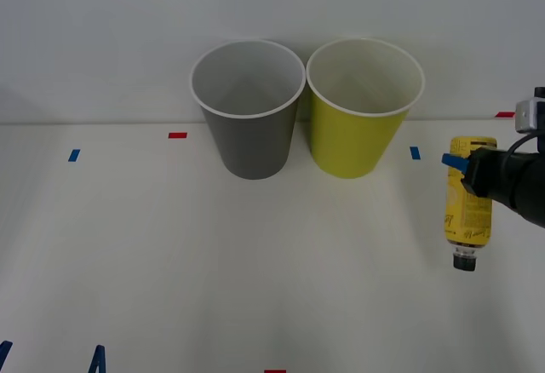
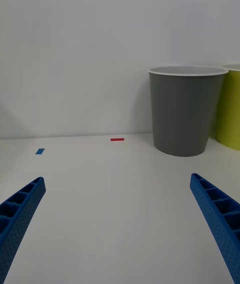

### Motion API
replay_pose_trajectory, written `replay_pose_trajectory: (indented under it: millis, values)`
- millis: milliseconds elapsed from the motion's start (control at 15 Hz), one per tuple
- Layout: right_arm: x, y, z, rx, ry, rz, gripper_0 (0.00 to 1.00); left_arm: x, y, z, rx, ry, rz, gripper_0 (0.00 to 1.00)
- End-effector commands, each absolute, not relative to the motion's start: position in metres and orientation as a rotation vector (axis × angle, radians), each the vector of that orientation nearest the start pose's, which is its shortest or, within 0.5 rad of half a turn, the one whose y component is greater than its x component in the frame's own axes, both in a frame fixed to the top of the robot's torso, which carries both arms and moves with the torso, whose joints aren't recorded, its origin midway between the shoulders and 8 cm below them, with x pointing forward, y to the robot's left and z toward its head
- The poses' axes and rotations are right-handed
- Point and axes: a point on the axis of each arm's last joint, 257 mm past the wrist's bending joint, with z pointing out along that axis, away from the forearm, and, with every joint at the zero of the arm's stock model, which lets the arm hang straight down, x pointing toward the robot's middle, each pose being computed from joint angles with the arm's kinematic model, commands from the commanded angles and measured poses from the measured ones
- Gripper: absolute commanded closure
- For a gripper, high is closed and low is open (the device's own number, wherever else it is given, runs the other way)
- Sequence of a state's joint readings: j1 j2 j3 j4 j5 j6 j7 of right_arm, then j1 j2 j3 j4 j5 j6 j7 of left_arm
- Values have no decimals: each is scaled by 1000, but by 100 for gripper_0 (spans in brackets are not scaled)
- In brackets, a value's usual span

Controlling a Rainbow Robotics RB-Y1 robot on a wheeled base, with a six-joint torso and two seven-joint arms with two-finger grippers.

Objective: Put cans in the gray bin and PET bottles in the light green bin.

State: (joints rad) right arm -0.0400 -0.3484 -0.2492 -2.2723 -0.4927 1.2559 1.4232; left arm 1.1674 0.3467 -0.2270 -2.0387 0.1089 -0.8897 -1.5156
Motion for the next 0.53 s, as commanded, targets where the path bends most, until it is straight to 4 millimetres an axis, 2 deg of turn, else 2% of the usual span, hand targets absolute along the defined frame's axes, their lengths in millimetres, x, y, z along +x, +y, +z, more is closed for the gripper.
replay_pose_trajectory:
  millis: [67, 133, 333, 533]
  values:
    - [465, -297, -94, 87, 1946, 98, 100, 185, 264, -196, 19, 1395, -20, 0]
    - [462, -295, -77, 123, 1900, 95, 100, 185, 264, -196, 19, 1395, -20, 0]
    - [458, -279, -46, 174, 1812, 89, 100, 185, 264, -196, 19, 1395, -20, 0]
    - [462, -264, -25, 219, 1760, 137, 100, 185, 264, -196, 19, 1395, -20, 0]
